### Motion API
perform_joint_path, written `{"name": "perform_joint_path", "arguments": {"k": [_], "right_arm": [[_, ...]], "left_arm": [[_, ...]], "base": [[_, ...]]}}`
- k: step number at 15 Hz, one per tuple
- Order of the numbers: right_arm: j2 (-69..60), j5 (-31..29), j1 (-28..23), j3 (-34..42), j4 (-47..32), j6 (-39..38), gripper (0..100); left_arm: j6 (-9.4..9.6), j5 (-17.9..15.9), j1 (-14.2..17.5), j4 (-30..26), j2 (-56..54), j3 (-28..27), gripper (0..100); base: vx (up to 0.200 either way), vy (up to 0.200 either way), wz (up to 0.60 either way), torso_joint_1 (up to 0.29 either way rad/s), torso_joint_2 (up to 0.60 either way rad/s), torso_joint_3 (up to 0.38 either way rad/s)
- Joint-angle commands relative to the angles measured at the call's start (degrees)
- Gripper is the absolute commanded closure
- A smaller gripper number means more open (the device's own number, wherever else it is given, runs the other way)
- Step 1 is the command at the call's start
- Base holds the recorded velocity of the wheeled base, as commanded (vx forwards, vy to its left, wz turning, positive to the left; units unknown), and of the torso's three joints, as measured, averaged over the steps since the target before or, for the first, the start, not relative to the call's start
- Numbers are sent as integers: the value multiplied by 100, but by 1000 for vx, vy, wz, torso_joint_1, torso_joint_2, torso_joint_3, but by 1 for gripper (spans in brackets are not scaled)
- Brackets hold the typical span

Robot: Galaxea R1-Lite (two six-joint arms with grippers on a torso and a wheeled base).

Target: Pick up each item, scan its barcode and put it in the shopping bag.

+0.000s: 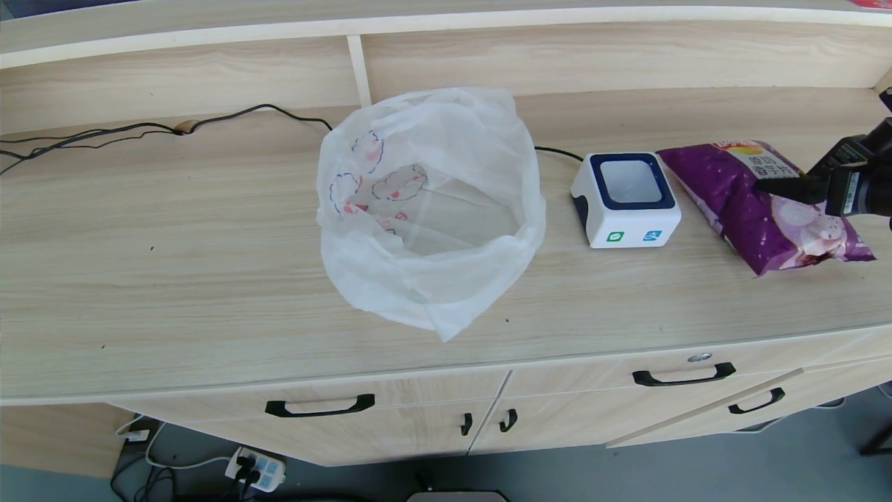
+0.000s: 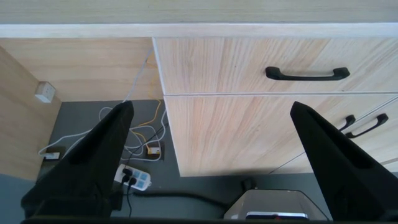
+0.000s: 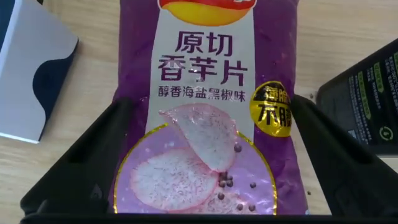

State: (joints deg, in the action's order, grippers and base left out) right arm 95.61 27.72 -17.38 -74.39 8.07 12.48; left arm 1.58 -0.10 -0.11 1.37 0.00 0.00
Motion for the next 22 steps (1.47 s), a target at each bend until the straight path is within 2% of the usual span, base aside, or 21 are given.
{"name": "perform_joint_path", "arguments": {"k": [1, 9, 14, 17, 19, 22], "right_arm": [[89, -4, -2, 38, 2, 0, 0], [388, 93, 165, 38, 46, -290, 0], [538, 84, 253, -524, 2, -457, 0], [538, 76, 297, -551, -7, -457, 0], [599, 67, 534, -542, -69, -466, 0], [854, -74, 578, -805, -280, -457, 0]], "left_arm": [[0, 1, -7, 4, 9, 0, 0], [0, 1, -7, 4, 9, 0, 0], [0, 1, -7, -5, 0, 0, 0], [17, 1, -7, -5, 9, 0, 0], [17, 1, -7, -5, 0, 0, 0], [17, 1, -7, -5, 9, 0, 0]], "base": [[0, 0, 0, 0, 0, 0], [0, 0, 0, 0, 0, 0], [0, 0, 0, 0, 0, 0], [0, 0, 0, 0, 0, 0], [0, 0, 0, 0, 0, 0], [0, 0, 0, 0, 0, 0]]}}
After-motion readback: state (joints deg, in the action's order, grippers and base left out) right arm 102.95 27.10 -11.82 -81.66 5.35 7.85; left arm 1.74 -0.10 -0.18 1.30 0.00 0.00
